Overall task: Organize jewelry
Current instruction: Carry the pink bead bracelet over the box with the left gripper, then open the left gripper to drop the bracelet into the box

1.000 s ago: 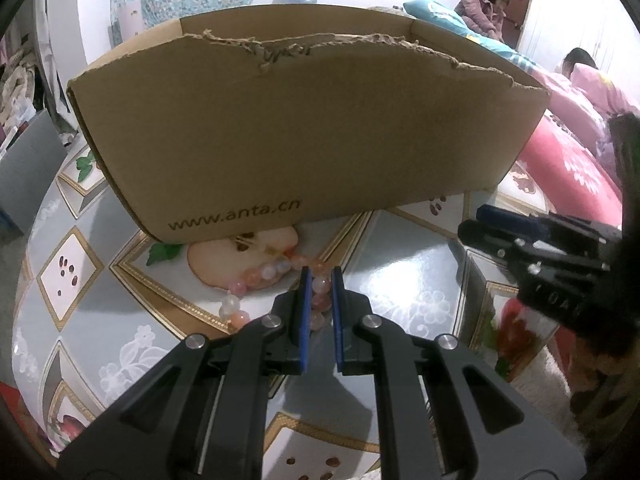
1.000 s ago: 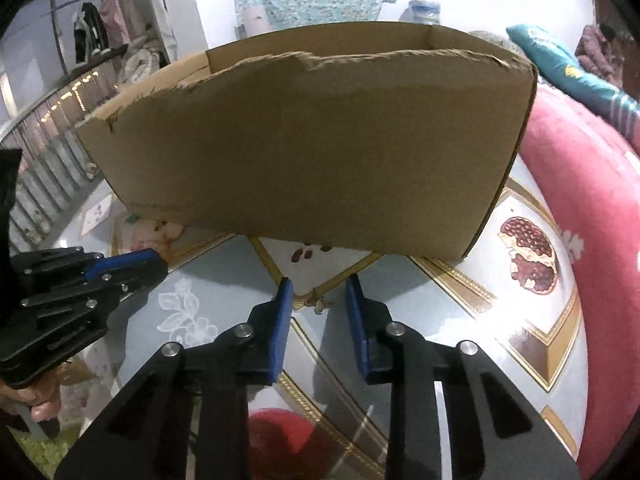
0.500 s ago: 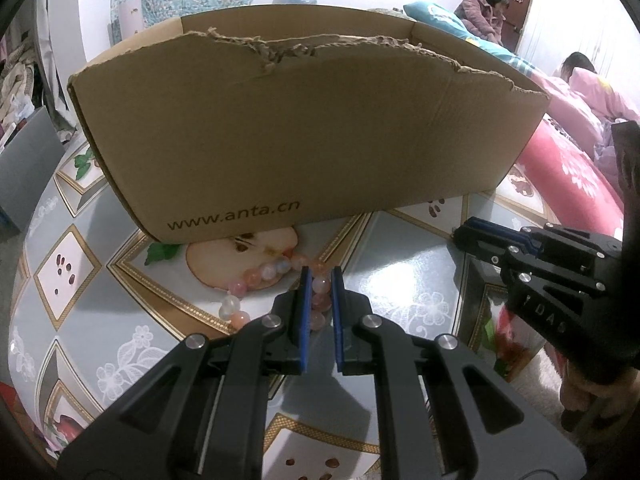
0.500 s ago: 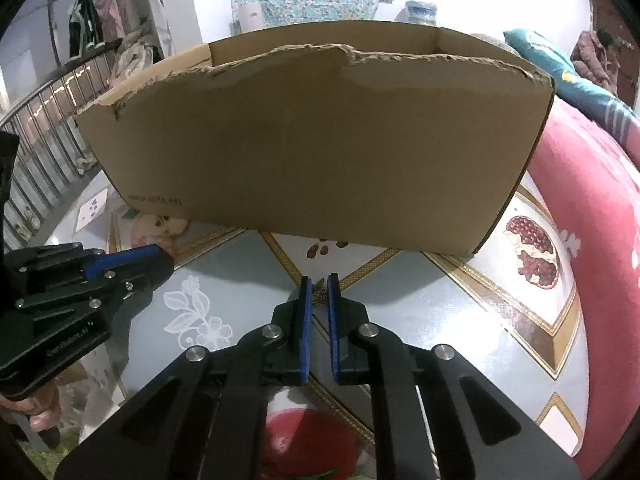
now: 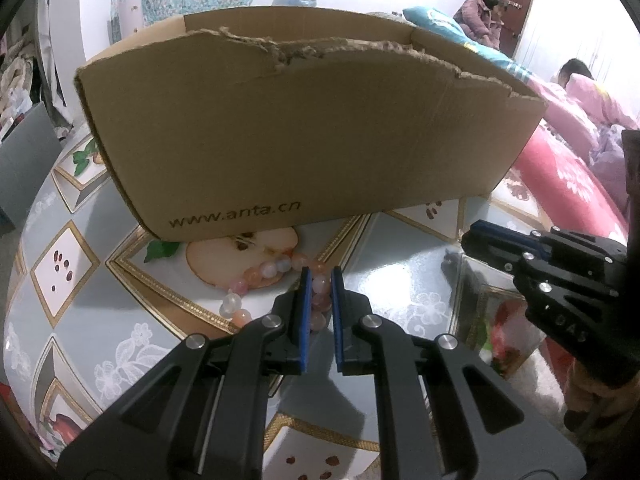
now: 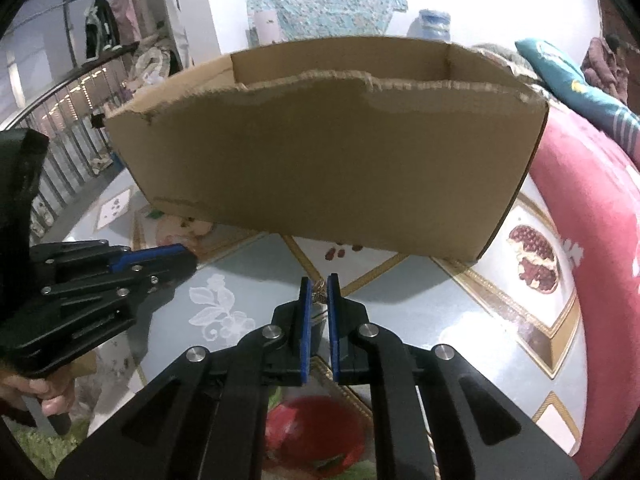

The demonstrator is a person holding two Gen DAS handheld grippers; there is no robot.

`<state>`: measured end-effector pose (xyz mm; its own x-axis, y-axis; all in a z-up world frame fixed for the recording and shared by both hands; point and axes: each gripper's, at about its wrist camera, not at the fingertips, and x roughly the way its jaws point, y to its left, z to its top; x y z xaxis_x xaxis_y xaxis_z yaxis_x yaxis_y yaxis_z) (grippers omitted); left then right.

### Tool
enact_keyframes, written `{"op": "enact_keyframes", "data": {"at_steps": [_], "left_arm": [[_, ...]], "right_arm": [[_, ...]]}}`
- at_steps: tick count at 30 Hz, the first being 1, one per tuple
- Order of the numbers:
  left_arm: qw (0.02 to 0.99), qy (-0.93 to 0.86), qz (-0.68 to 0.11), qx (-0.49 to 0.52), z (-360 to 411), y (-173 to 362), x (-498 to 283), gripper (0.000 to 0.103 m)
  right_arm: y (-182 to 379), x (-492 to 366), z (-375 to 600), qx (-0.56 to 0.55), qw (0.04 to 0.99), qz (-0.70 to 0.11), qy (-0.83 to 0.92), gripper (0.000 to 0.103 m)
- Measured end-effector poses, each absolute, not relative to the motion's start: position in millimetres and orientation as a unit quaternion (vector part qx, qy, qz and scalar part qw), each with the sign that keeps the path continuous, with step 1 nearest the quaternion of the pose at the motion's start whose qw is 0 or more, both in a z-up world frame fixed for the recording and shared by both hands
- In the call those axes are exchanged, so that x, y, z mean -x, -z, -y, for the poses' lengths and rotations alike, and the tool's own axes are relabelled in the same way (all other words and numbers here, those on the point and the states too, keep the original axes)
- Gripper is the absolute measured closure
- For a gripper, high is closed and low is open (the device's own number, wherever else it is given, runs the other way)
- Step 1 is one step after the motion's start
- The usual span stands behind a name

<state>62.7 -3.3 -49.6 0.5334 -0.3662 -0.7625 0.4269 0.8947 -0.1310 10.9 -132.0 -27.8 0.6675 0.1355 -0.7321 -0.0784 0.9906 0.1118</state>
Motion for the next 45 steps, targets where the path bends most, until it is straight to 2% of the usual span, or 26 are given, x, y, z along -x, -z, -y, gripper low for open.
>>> {"op": "enact_keyframes", "data": {"at_steps": [8,20,24,28,34,40,42,43,45], "left_arm": [[0.887,0.257,-0.384,0.01,-17,8,-48,0.095],[0.891,0.342,-0.293,0.052,-15,-91,-52,0.095],[0.9,0.327,-0.287,0.017,-5,-107,-78,0.095],[0.896,0.305,-0.323,-0.012,4,-101,-123,0.095],[0.863,0.273,-0.421,-0.064,17,-61,-187,0.095],[0.83,0.248,-0.487,-0.113,26,-20,-209,0.094],[0.827,0.246,-0.493,-0.114,25,-15,-211,0.09],[0.827,0.245,-0.494,-0.111,24,-14,-211,0.084],[0.829,0.248,-0.49,-0.102,20,-15,-211,0.083]], "right_arm": [[-8,3,143,-0.036,0.934,-0.347,-0.072,0.095],[-93,-21,180,-0.065,0.951,-0.272,-0.132,0.095],[-106,-69,187,-0.082,0.925,-0.319,-0.187,0.095],[-95,-122,186,-0.122,0.877,-0.401,-0.235,0.095],[-59,-188,165,-0.115,0.816,-0.51,-0.245,0.095],[-20,-222,143,-0.088,0.772,-0.588,-0.225,0.094],[-10,-228,141,-0.083,0.763,-0.604,-0.215,0.094],[-6,-229,140,-0.081,0.761,-0.607,-0.211,0.094],[-3,-229,141,-0.088,0.761,-0.608,-0.21,0.094]]}}
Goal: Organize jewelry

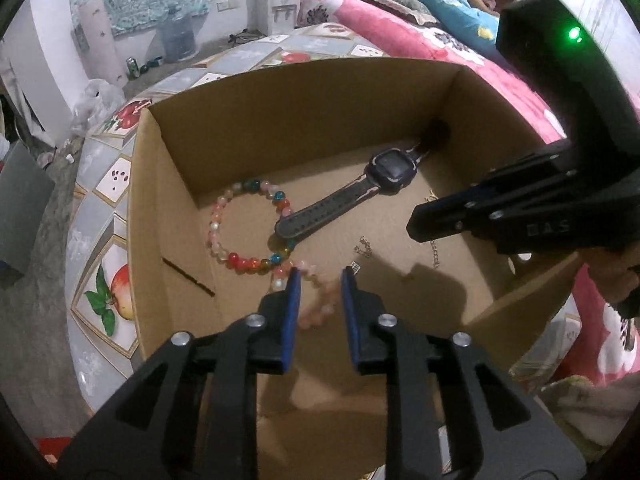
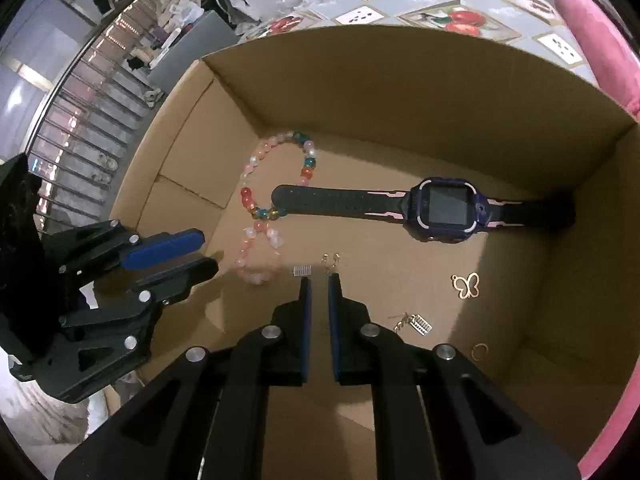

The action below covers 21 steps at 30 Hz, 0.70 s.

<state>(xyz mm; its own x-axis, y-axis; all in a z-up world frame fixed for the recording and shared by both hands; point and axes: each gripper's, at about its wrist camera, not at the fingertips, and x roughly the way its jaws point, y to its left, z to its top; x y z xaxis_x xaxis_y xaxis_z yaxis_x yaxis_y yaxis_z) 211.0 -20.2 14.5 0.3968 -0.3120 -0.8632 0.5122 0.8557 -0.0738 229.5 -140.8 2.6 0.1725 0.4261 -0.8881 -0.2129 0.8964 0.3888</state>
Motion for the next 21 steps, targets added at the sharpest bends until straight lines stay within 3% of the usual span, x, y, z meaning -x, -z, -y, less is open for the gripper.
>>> {"op": "enact_keyframes", "data": {"at_steps": [7,9,12,14,17,21], "left_arm": [[0.842,0.254,-0.47,-0.069,11,-29,-205,0.083],[0.852,0.255,-0.453,-0.056,4,-39,-200,0.076],[0.878,0.246,-0.409,-0.04,-11,-60,-186,0.053],[0.896,0.226,-0.382,-0.031,-22,-73,-178,0.035],[0.911,0.198,-0.361,-0.004,-42,-83,-172,0.018],[0.889,0.159,-0.426,0.053,-62,-57,-186,0.017]], "right_arm": [[-16,-222,150,-0.102,0.78,-0.582,-0.206,0.093],[-31,-212,157,-0.105,0.796,-0.559,-0.208,0.093],[-59,-194,172,-0.111,0.827,-0.513,-0.204,0.089],[-85,-174,189,-0.111,0.86,-0.462,-0.188,0.071],[-107,-143,220,-0.124,0.894,-0.404,-0.147,0.059],[-91,-116,264,-0.188,0.894,-0.396,-0.09,0.049]]}}
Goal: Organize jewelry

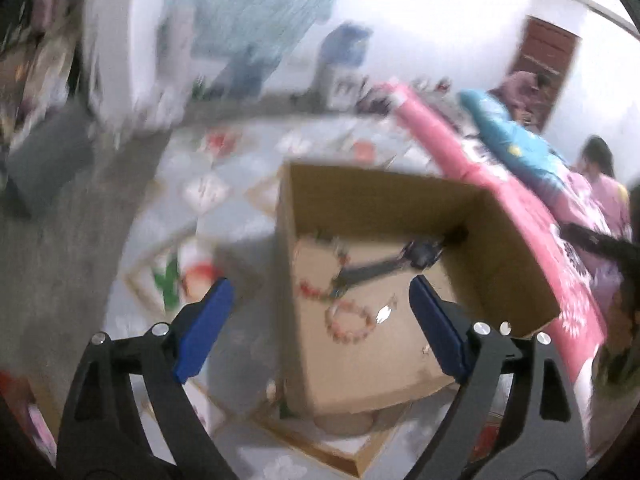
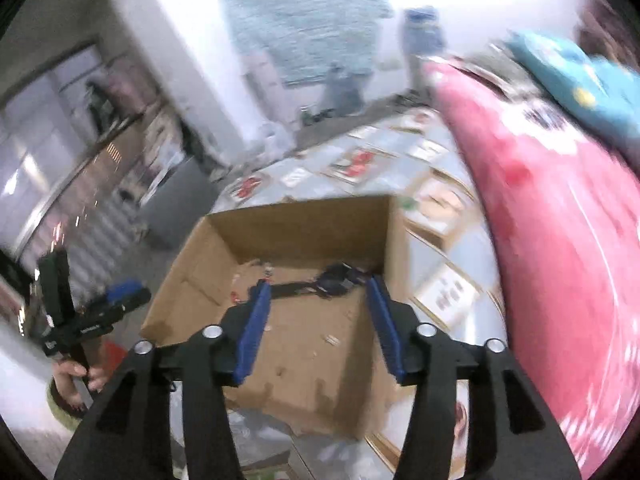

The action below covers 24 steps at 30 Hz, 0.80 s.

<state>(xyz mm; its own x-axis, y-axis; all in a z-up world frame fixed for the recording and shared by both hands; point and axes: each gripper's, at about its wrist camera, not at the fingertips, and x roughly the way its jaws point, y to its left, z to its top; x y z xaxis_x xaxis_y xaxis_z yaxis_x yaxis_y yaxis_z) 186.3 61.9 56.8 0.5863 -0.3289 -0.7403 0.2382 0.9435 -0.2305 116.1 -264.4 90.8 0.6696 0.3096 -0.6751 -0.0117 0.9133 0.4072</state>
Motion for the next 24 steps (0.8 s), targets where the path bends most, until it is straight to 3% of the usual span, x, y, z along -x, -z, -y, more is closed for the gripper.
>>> {"op": "enact_keyframes", "data": {"at_steps": [7,8,24], "left_arm": [[0.841,0.157,-0.512,0.074,-48,-1,-197,0.017],[0.833,0.17,-0.52,0.081,-42,2,-197,0.017],[0.832,0.172,-0.516,0.106,-38,-16,-144,0.016]], "right_arm": [[-6,-125,272,-0.261,0.813,-0.508,-0.111,0.048],[-3,-128,267,-0.256,0.811,-0.513,-0.117,0.044],[-23,-83,268,-0.26,0.816,-0.502,-0.122,0.044]]}}
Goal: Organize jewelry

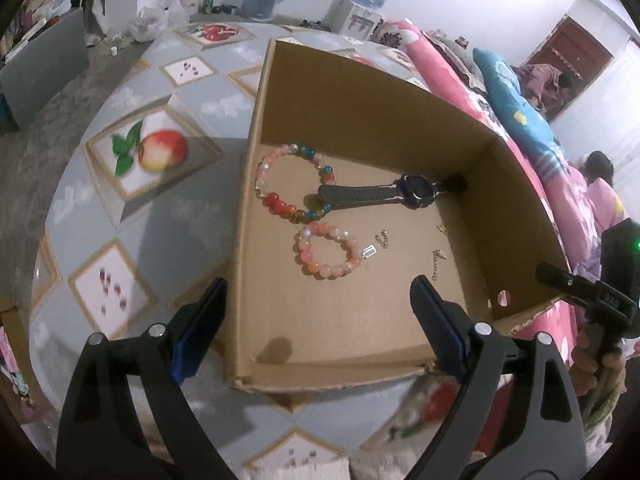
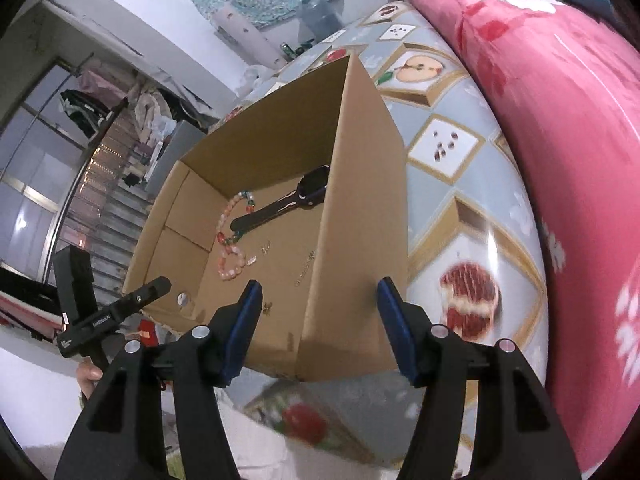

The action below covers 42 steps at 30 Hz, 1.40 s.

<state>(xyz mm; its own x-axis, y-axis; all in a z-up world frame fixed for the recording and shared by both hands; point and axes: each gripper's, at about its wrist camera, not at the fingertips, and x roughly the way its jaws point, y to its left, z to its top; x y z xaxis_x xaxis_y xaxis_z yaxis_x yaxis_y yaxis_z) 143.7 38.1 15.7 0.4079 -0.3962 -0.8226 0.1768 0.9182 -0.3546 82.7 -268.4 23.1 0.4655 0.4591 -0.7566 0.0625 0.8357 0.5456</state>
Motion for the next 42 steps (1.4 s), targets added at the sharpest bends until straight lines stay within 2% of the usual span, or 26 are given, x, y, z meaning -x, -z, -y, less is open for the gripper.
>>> {"op": "enact_keyframes", "data": {"at_steps": [11,16,19,21,23,27,36,42], "left_arm": [[0.814,0.187,-0.533,0.14,-50,4,-95,0.016],[0.831,0.191,-0.509,0.119,-50,2,-85,0.016],[0.864,0.175,-0.461,0.098,-56,-12,-72,0.015],[0.884,0.163,-0.429,0.095,-63,-21,-62,0.015],[0.898,0.146,-0.403,0.098,-70,-29,-50,0.013],[0.911,0.12,-0.38,0.107,-81,-37,-33,0.01],[0.927,0.04,-0.371,0.043,-75,-40,-11,0.009],[0.929,0.029,-0.369,0.019,-61,-38,-1,0.01]], "right_arm": [[-7,-25,267,-0.28,0.818,-0.493,-0.1,0.044],[-12,-14,265,-0.279,0.828,-0.476,-0.098,0.044],[-22,-3,267,-0.265,0.848,-0.452,-0.081,0.044],[-30,12,265,-0.246,0.866,-0.431,-0.063,0.041],[-35,25,264,-0.23,0.878,-0.415,-0.052,0.035],[-36,46,256,-0.197,0.892,-0.406,-0.031,0.03],[-15,70,211,-0.126,0.885,-0.446,-0.046,0.02],[-21,73,176,-0.084,0.896,-0.432,-0.056,0.016]]}}
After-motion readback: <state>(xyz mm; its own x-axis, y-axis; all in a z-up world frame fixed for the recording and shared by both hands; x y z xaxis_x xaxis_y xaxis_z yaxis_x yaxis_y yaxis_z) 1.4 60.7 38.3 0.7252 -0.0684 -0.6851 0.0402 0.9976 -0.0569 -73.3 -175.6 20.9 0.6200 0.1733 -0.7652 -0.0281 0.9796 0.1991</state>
